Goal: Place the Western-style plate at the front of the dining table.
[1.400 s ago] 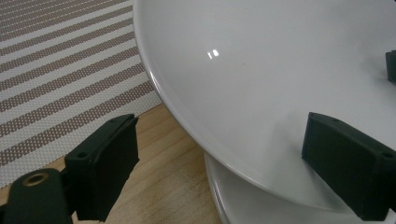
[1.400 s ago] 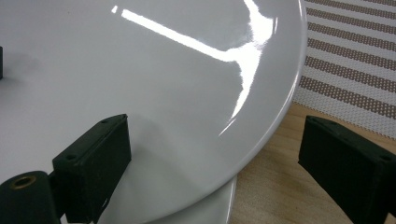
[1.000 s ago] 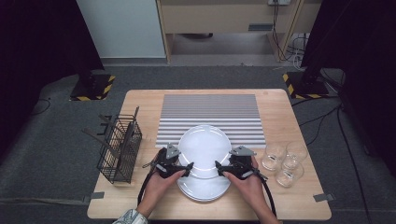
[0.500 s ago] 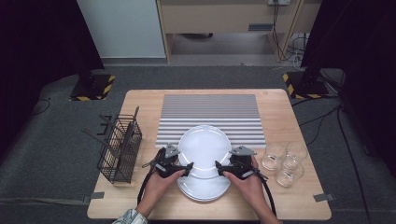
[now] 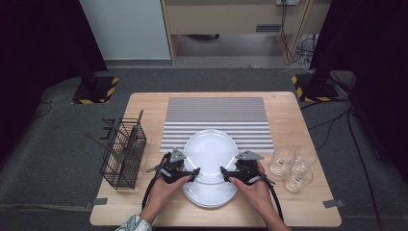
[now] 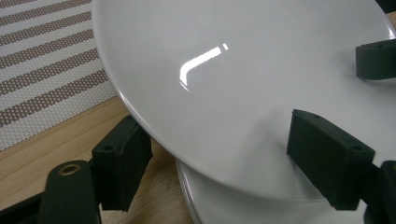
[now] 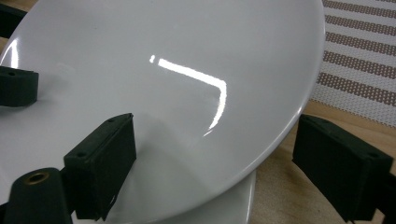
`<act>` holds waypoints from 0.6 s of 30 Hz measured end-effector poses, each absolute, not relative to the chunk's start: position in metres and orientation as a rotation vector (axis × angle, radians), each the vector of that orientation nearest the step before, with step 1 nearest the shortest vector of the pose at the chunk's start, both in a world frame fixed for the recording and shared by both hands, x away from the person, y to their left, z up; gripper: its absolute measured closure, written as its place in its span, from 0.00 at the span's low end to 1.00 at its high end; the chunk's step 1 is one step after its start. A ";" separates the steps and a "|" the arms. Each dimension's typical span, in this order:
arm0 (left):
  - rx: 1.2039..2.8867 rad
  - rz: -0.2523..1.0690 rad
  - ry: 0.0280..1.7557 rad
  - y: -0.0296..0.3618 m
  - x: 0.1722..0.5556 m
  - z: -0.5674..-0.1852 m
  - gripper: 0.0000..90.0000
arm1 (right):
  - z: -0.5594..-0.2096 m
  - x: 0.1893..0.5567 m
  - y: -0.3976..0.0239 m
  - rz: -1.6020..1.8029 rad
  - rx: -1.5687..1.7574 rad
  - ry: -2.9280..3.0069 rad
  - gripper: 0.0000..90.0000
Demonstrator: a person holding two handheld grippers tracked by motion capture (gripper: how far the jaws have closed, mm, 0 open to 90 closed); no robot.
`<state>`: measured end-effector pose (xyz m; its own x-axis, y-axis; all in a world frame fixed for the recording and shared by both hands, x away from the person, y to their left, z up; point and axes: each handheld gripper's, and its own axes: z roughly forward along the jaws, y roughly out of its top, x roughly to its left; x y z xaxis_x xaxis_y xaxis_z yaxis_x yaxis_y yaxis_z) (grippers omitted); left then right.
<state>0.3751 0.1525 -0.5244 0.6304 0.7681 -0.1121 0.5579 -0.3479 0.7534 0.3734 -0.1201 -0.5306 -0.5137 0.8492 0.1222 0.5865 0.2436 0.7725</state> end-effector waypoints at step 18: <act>2.054 0.354 1.035 0.153 0.374 -0.523 0.24 | -0.528 0.372 -0.121 1.175 1.317 2.207 0.30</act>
<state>0.3745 0.1529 -0.5234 0.6275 0.7725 -0.0974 0.5516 -0.3528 0.7559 0.3723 -0.1208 -0.5282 -0.5272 0.8388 0.1356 0.5809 0.2393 0.7780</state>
